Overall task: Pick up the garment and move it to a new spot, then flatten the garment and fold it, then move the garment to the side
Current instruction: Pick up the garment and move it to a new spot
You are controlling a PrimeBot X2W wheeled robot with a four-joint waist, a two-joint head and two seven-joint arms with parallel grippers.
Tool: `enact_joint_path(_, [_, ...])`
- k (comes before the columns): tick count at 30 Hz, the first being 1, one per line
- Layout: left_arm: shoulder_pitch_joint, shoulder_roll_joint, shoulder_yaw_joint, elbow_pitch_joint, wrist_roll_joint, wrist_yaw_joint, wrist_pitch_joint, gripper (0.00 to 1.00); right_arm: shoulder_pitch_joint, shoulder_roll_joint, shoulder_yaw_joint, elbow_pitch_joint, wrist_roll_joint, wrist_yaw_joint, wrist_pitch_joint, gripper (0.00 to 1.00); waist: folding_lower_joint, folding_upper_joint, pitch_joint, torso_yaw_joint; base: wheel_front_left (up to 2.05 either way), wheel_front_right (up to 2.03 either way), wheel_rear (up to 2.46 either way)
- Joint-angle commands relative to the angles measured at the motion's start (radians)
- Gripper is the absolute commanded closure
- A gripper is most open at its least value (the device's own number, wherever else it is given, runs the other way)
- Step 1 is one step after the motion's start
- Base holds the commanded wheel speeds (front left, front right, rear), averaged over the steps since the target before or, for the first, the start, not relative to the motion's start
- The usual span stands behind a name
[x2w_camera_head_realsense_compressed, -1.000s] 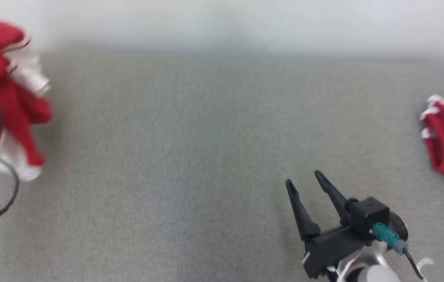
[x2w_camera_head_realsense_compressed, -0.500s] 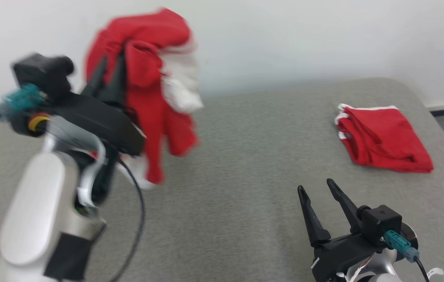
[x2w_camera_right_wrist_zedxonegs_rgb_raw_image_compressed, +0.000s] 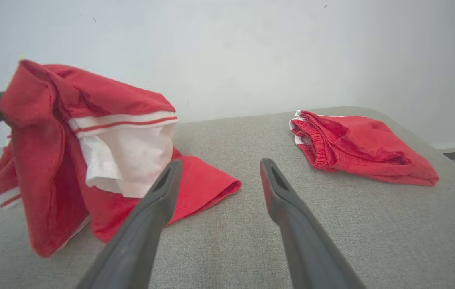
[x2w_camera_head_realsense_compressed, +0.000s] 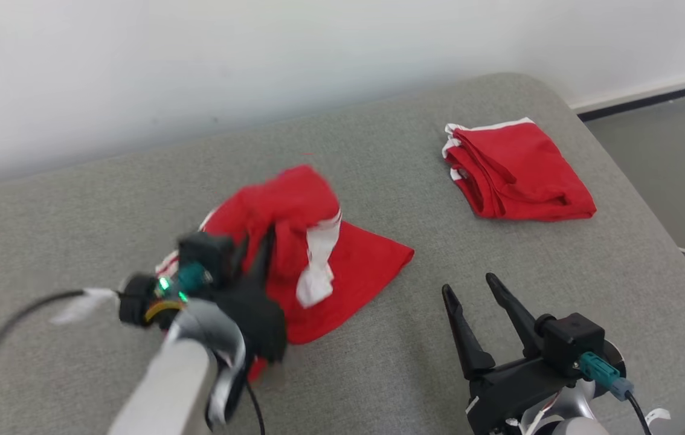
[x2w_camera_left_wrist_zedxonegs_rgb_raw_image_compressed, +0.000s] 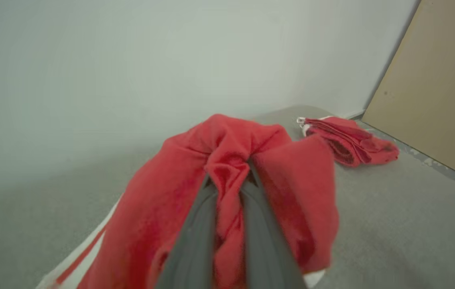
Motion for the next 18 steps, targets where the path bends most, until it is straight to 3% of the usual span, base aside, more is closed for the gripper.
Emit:
enact_joint_path(1, [0.03,-0.02,-0.021,0.031,0.007,-0.015,-0.021,0.58,0.003,0.0,0.001,0.008,0.009,-0.002,-0.007,0.0,-0.0001,0.0,0.013,-0.013,0.0,0.0,0.0])
enact_joint_path(2, [0.03,-0.02,-0.021,0.031,0.007,-0.015,-0.021,0.58,0.003,0.0,0.001,0.008,0.009,-0.002,-0.007,0.0,-0.0001,0.0,0.013,-0.013,0.0,0.0,0.0])
enact_joint_path(3, [0.042,-0.032,-0.036,0.06,0.004,-0.023,-0.034,0.0,0.004,0.0,-0.001,0.011,0.007,-0.002,-0.008,0.0,-0.0001,0.0,0.011,-0.009,0.0,0.0,0.0])
enact_joint_path(10, [0.108,-0.067,-0.061,0.168,0.002,-0.05,-0.21,0.0,0.005,0.0,-0.002,0.017,-0.01,-0.002,-0.002,0.0,-0.0001,0.0,-0.01,0.037,0.0,0.0,0.0])
enact_joint_path(15, [0.171,-0.046,-0.039,0.132,-0.02,-0.067,-0.294,0.0,0.026,0.0,-0.03,0.019,-0.019,-0.002,0.007,0.0,-0.0001,0.0,-0.038,0.09,0.0,0.0,0.0])
enact_joint_path(18, [0.222,-0.018,0.006,0.064,-0.034,-0.05,-0.317,0.0,0.031,0.0,-0.05,0.024,-0.017,-0.002,0.008,0.0,-0.0001,0.0,-0.055,0.115,0.0,0.0,0.0])
